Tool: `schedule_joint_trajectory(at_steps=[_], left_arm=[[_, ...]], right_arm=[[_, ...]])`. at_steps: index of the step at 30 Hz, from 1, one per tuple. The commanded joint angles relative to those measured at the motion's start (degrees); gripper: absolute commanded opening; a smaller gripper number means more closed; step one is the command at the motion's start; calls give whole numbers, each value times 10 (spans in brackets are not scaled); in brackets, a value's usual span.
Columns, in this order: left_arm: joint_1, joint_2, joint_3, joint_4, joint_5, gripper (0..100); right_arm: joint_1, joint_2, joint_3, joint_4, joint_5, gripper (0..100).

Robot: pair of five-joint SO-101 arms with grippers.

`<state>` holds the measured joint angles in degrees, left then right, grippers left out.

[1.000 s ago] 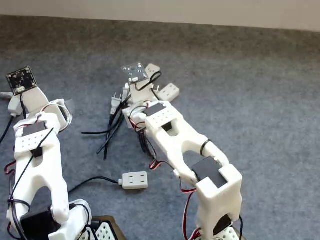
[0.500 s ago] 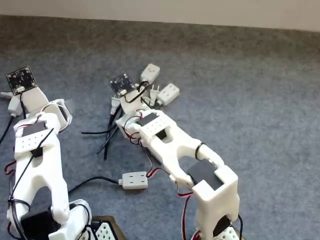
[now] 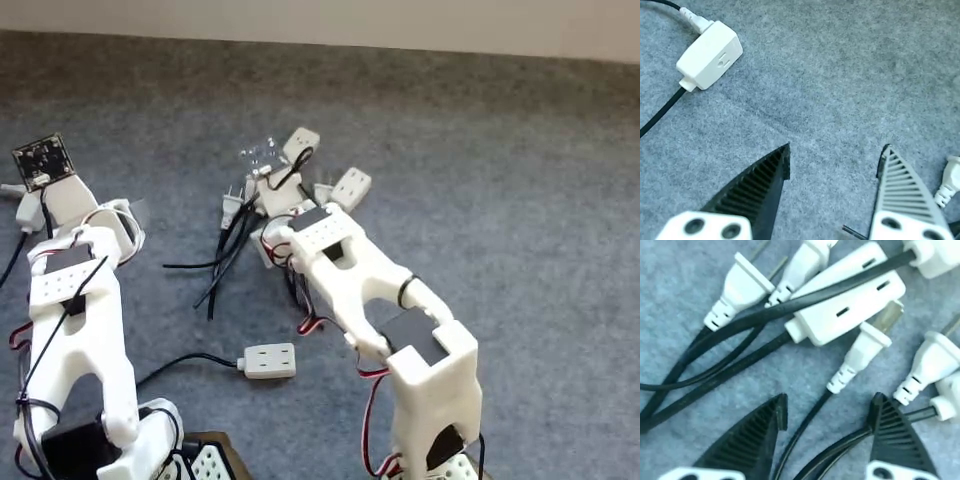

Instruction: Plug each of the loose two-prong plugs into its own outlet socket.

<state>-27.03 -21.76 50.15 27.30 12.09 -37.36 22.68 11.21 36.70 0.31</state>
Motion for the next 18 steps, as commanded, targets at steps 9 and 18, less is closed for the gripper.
schedule_joint_trajectory(at_steps=[9, 18], left_arm=[[12, -15, -3, 3, -6, 284], [13, -15, 1, 0, -6, 284]], right_arm=[[10, 97, -134, 75, -15, 6], [23, 6, -230, 255, -21, 6]])
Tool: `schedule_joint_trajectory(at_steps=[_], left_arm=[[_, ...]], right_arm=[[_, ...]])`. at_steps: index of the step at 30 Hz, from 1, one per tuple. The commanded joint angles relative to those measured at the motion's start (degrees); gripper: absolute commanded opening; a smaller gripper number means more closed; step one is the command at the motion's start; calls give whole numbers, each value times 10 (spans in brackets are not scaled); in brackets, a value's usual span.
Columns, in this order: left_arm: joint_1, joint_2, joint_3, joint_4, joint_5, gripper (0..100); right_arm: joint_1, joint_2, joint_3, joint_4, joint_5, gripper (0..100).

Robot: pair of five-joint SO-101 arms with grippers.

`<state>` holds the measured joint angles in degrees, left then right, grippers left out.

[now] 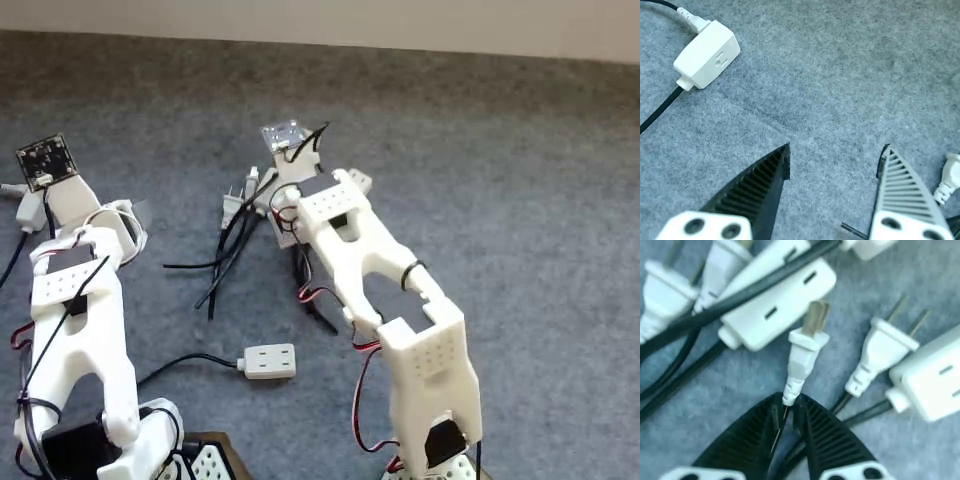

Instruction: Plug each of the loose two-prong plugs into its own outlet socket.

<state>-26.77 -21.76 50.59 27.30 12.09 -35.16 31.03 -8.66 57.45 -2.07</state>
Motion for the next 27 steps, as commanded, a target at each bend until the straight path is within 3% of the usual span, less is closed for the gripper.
schedule_joint_trajectory(at_steps=[1, 8, 13, 18, 21, 27], left_arm=[[11, -15, -3, 0, -7, 284], [28, -15, -2, 0, -8, 284], [28, -15, -2, 0, -8, 284], [26, -14, -1, 0, -8, 284], [27, -14, -1, 0, -8, 284], [28, -14, -1, 0, -8, 284]], right_arm=[[4, -106, -35, 63, 14, 6], [15, -268, -120, 287, 100, 6], [73, -306, -146, 439, 231, 6], [234, -331, 0, 402, 412, 6], [320, -336, 147, 314, 484, 6], [376, -358, 435, 96, 571, 6]])
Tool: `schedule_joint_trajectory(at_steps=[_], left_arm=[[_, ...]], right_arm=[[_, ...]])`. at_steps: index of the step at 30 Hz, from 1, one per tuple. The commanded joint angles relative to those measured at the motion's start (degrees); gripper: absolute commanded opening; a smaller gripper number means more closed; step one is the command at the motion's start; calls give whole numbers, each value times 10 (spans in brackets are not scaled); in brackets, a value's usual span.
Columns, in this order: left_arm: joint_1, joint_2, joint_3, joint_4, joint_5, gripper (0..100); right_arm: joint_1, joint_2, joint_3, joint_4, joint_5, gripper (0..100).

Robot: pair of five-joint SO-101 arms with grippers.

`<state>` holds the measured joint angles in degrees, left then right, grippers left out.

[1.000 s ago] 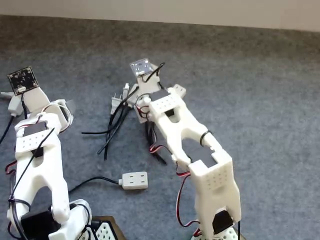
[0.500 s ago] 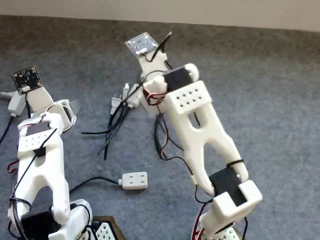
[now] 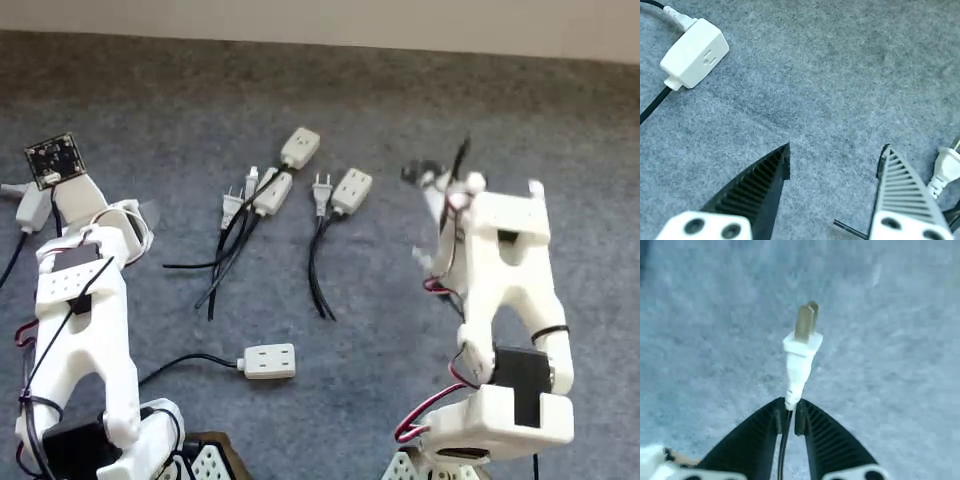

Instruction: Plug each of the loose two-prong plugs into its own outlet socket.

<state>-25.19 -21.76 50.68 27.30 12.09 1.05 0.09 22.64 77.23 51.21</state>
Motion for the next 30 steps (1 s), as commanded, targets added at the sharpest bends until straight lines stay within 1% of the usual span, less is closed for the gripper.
schedule_joint_trajectory(at_steps=[1, 3, 5, 8, 10, 12, 14, 17, 19, 26, 30], left_arm=[[13, -14, -2, 0, -8, 284], [13, -14, -1, 0, -8, 284], [13, -14, 0, 0, -8, 284], [13, -14, 8, -13, -8, 284], [13, -14, 17, -30, -15, 284], [16, -14, 24, -43, -38, 284], [26, -14, 30, -49, -52, 284], [29, -15, 30, -49, -55, 284], [29, -15, 30, -49, -55, 284], [30, -15, 30, -49, -55, 284], [30, -15, 30, -49, -55, 284]], right_arm=[[14, -61, 167, -139, 46, 6], [13, -92, 246, -203, 69, 6], [15, -122, 307, -238, 91, 6], [20, -156, 354, -247, 121, 6], [29, -174, 367, -247, 127, 16], [40, -189, 371, -247, 127, 64], [48, -201, 369, -249, 126, 139], [47, -218, 368, -248, 124, 245], [47, -228, 368, -249, 110, 289], [29, -261, 334, -243, 53, 303], [-6, -247, 298, -186, 52, 303]])
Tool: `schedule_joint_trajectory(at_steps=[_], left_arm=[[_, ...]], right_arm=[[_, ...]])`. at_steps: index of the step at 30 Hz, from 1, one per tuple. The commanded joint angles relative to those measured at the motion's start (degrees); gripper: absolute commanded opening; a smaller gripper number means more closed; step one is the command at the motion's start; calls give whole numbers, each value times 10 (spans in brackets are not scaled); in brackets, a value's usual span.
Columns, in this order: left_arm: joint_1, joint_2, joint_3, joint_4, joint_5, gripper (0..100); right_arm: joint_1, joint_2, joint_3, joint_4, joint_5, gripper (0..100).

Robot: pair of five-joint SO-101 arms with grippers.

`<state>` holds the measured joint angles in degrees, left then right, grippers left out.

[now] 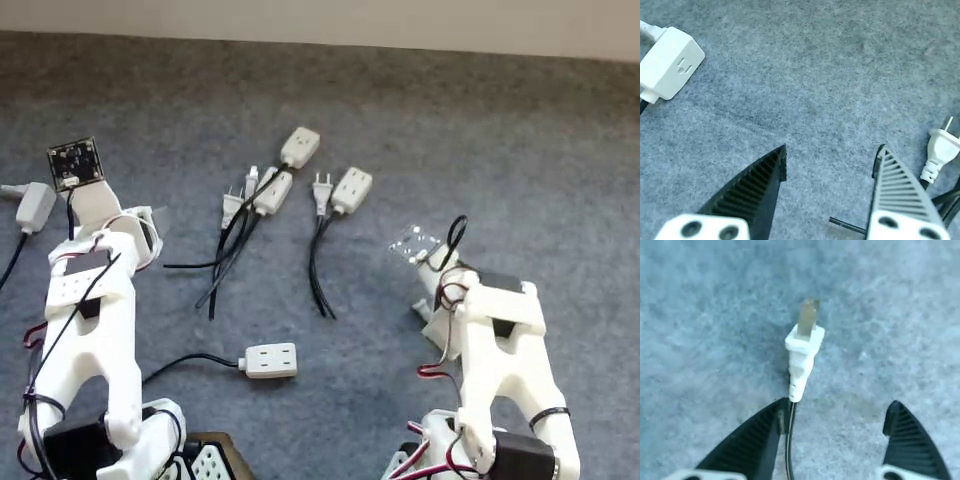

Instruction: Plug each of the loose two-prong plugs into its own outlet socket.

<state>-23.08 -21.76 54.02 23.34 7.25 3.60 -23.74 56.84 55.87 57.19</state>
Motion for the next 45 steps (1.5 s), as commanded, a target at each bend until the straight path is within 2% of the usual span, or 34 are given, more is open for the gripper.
schedule_joint_trajectory(at_steps=[1, 5, 12, 17, 19, 23, 24, 33, 38, 40, 42, 45], left_arm=[[9, -15, -3, -10, -7, 284], [9, -15, -3, -7, -7, 284], [9, -15, -2, -7, -7, 284], [9, -15, -2, -8, -7, 284], [9, -15, -2, -8, -7, 284], [10, -15, -2, -9, -7, 284], [10, -15, -2, -9, -7, 284], [10, -15, -2, -10, -7, 284], [10, -15, -2, -8, -7, 284], [10, -19, -6, -6, -7, 284], [21, -23, -24, 26, -30, 284], [53, -43, -115, 188, -122, 285]], right_arm=[[-39, -1, -48, 29, -8, 303], [-47, 53, -53, 27, -8, 300], [-47, 156, -108, 27, -10, 234], [-47, 187, -147, 9, -45, 229], [-50, 194, -151, -3, -44, 183], [-60, 203, -148, -6, -45, 10], [-60, 205, -148, -5, -46, 2], [-63, 200, -156, 72, -47, 5], [-94, 156, -189, 76, -135, 5], [-124, 126, -198, 90, -145, 5], [-161, 87, -211, 131, -156, 5], [-228, -7, -243, 152, -271, 5]])
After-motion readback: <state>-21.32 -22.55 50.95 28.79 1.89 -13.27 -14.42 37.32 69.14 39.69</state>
